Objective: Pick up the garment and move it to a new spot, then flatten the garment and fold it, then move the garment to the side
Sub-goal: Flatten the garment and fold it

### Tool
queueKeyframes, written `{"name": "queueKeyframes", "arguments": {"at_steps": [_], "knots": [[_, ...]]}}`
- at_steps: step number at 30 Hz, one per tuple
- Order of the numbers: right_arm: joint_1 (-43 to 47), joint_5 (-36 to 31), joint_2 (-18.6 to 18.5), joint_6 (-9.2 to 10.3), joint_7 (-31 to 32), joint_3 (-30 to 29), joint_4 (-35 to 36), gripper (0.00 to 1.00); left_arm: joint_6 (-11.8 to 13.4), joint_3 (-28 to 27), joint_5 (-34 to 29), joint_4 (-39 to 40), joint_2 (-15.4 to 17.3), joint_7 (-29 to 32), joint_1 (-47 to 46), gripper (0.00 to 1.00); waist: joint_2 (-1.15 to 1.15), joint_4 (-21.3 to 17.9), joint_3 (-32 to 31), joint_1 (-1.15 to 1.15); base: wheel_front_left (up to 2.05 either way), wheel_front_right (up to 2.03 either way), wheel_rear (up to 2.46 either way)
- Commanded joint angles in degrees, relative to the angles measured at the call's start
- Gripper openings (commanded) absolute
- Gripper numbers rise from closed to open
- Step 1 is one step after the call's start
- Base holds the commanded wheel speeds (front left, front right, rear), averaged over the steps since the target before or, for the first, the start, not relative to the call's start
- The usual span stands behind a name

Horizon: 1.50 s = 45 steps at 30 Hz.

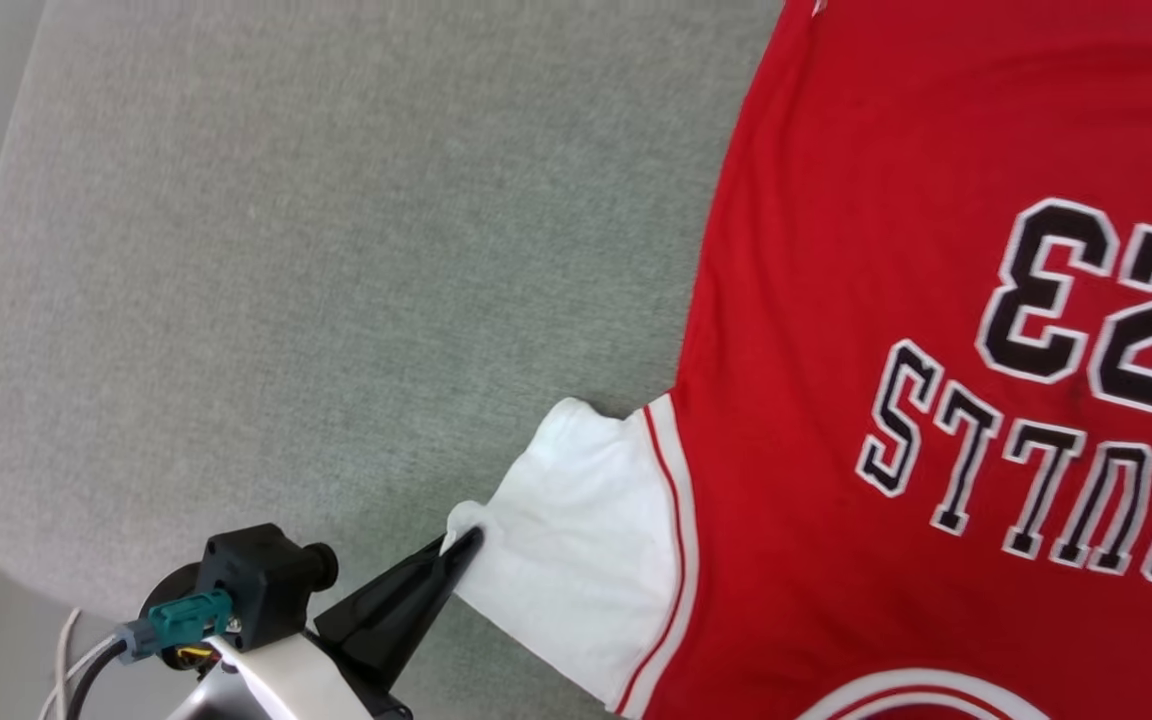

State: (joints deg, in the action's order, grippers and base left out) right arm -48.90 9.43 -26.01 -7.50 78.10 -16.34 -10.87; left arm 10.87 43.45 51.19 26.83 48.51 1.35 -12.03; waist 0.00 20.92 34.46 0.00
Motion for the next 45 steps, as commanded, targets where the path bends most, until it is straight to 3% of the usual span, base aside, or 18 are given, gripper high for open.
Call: {"name": "queueKeyframes", "arguments": {"at_steps": [1, 12, 21, 29, 39, 40, 41, 42, 45], "knots": [[3.1, 0.3, 0.3, 0.02, 0.7, -0.1, -1.3, 0.0, 0.3, -0.2, 0.0, -0.2, 0.3, 0.0, 0.4, 0.0, 0.0, -2.2, -2.4, 0.0, 0.0, 0.0, 0.0], [17.7, 8.4, 0.9, 0.02, -3.5, 3.3, 0.7, 0.0, 2.5, -0.8, 2.4, -3.4, 0.1, -0.7, 3.4, 0.0, 0.0, -10.2, -13.1, 0.0, 0.0, 0.0, 0.0], [33.8, 16.5, 0.8, 0.02, -7.1, 4.7, 9.1, 0.0, 4.5, -2.1, 4.9, -7.7, -2.5, -3.6, 5.9, 0.0, 0.0, -16.0, -19.7, 0.0, 0.0, 0.0, 0.0], [45.1, 18.9, 2.6, 0.02, -8.2, 3.5, 14.5, 0.0, 5.5, -3.2, 5.9, -10.1, -4.7, -6.2, 6.7, 0.0, 0.0, -18.6, -22.3, 0.0, 0.0, 0.0, 0.0], [52.1, 19.7, 4.3, 0.02, -8.9, 3.6, 15.0, 0.0, 5.8, -3.7, 5.9, -10.6, -5.5, -7.6, 6.5, 0.0, 0.0, -19.5, -23.5, 0.0, 0.0, 0.0, 0.0], [51.8, 19.8, 4.0, 0.02, -9.5, 3.9, 15.4, 0.09, 5.9, -3.8, 5.8, -10.5, -5.5, -7.6, 6.3, 0.0, 0.0, -19.5, -23.3, 0.0, 0.0, 0.0, 0.0], [51.3, 20.0, 3.6, 0.02, -10.0, 4.2, 15.8, 0.47, 5.9, -3.7, 5.8, -10.3, -5.5, -7.6, 6.2, 0.0, 0.0, -19.5, -23.2, 0.0, 0.0, 0.0, 0.0], [50.7, 20.4, 3.2, 0.02, -10.3, 4.6, 16.1, 1.0, 5.9, -3.6, 5.8, -10.1, -5.5, -7.5, 6.1, 0.0, 0.0, -19.4, -23.1, 0.0, 0.0, 0.0, 0.0], [48.6, 21.8, 1.6, 0.02, -10.6, 5.3, 17.9, 1.0, 6.1, -3.6, 5.2, -9.6, -5.1, -7.4, 5.7, 0.0, 0.0, -18.8, -22.3, 0.0, 0.0, 0.0, 0.0]]}}
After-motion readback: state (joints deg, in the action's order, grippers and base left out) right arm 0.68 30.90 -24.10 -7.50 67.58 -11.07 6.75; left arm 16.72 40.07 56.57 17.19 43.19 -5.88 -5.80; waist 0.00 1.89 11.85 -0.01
